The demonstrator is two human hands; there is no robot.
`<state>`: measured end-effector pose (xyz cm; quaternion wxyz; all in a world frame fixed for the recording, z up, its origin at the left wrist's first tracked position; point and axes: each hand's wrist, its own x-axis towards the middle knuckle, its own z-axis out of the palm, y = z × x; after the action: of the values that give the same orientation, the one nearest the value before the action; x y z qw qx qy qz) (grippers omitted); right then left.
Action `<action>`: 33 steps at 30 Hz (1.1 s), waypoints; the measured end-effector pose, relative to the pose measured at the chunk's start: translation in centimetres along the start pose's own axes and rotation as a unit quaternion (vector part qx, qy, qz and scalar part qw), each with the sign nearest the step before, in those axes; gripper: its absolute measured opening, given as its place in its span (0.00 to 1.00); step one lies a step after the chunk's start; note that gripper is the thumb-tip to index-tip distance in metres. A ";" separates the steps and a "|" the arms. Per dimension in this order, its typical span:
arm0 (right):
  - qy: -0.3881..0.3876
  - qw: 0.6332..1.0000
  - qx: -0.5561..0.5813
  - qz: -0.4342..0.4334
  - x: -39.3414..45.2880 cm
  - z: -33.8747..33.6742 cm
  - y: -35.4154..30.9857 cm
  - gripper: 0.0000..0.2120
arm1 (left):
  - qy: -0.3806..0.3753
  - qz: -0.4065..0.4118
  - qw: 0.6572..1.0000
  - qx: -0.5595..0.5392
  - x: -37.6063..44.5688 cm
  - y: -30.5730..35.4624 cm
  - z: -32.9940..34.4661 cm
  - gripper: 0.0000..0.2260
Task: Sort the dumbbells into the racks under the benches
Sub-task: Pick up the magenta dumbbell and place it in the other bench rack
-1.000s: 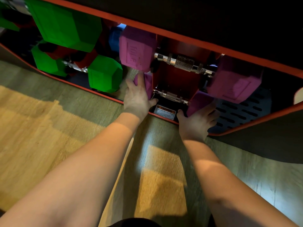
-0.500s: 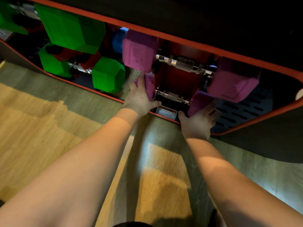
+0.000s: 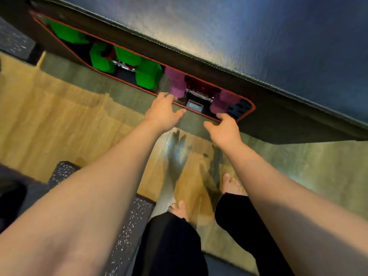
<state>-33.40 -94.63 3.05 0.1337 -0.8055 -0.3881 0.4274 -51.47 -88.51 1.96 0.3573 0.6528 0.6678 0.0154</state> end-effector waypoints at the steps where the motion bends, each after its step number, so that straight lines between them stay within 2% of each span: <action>1: -0.008 1.000 -0.005 -0.015 -2.6 -1.7 -1.5 0.28 | -0.005 0.007 1.000 -0.003 -2.3 1.4 -2.1 0.23; 8: -0.071 0.995 -0.026 -0.058 -21.4 -13.3 -11.1 0.24 | -0.050 0.020 0.998 -0.015 -20.3 11.2 -16.4 0.21; 14: -0.074 0.993 0.002 -0.096 -32.2 -18.3 -14.7 0.23 | -0.051 0.013 0.998 -0.024 -31.5 14.2 -22.5 0.19; 21: -0.072 0.989 -0.013 -0.132 -35.8 -19.5 -15.4 0.23 | -0.016 0.031 0.999 -0.029 -34.7 14.7 -24.8 0.19; 33: -0.053 0.995 0.004 -0.086 -37.3 -20.7 -11.4 0.23 | -0.025 0.036 0.999 -0.002 -36.0 14.7 -23.2 0.20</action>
<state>-35.27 -112.23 43.43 0.1527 -0.7449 -0.4610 0.4575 -54.17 -107.76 42.82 0.3741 0.6760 0.6347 0.0129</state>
